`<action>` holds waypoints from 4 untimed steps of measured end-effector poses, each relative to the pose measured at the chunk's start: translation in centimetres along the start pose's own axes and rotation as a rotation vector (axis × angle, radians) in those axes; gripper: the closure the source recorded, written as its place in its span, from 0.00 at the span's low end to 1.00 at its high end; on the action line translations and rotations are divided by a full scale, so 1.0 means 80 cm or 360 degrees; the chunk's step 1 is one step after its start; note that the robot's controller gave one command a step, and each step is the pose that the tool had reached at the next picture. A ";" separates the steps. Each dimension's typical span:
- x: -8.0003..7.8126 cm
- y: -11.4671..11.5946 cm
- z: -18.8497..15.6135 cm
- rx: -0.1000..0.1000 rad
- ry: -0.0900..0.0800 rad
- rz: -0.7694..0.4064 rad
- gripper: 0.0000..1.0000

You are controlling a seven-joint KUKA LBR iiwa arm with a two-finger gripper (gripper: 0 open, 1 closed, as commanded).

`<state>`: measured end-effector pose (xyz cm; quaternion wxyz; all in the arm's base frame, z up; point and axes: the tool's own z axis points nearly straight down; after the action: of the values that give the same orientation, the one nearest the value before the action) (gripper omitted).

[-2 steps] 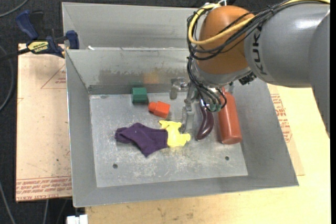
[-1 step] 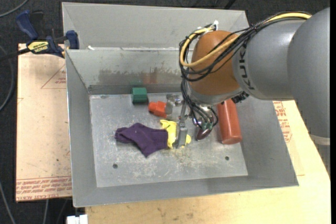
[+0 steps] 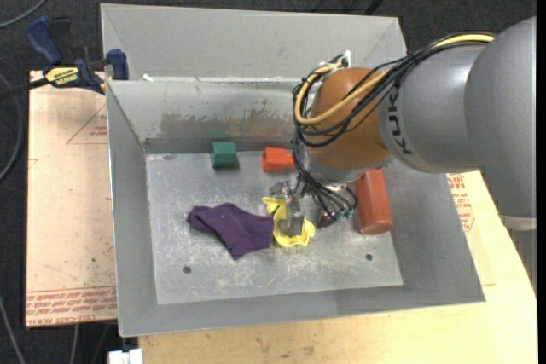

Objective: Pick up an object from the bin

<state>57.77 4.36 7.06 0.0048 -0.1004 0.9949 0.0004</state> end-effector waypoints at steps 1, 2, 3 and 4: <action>0.000 0.000 0.000 0.0000 0.0000 0.0000 1.00; -0.006 -0.010 0.000 -0.0003 -0.0001 -0.0034 1.00; -0.023 -0.037 0.000 -0.0003 -0.0006 -0.0069 1.00; -0.025 -0.034 0.000 0.0000 -0.0008 -0.0068 1.00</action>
Offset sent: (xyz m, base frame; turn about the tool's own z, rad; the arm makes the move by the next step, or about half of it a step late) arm 0.0128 -0.0164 -0.0005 -0.0411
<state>60.30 2.13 7.11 0.0072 -0.1217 0.9925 0.0006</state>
